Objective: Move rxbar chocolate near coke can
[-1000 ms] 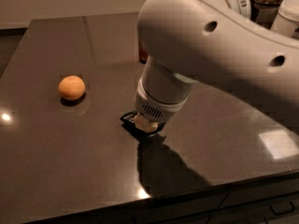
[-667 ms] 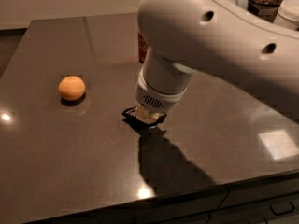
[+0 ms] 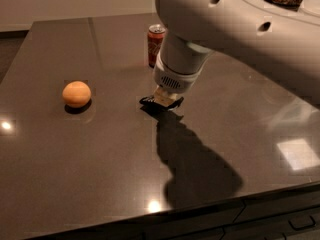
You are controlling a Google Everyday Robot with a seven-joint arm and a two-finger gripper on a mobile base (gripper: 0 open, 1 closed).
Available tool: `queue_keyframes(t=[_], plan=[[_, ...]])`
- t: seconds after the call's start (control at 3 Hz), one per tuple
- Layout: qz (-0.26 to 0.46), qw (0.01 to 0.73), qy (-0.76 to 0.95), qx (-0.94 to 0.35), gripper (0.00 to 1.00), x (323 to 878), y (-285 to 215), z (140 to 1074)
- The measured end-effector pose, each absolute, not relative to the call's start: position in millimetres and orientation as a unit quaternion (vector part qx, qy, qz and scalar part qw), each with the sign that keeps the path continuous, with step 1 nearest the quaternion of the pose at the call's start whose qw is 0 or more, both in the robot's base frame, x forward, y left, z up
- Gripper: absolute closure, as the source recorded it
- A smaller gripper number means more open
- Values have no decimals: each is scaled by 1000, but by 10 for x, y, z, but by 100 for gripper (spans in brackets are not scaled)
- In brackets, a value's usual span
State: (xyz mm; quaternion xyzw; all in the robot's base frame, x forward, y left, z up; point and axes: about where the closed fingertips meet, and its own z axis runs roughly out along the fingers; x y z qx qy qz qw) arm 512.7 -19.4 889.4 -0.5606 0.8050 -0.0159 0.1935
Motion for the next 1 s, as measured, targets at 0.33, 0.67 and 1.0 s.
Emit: queue_keyframes(t=[0.33,0.67,1.0], plan=[[-18,201,806,-556,100,5528,-441,8895],[-16,206,804,-557,100,5738,-546,8882],[-5,213,798,-564,100,5968,-545,8849]])
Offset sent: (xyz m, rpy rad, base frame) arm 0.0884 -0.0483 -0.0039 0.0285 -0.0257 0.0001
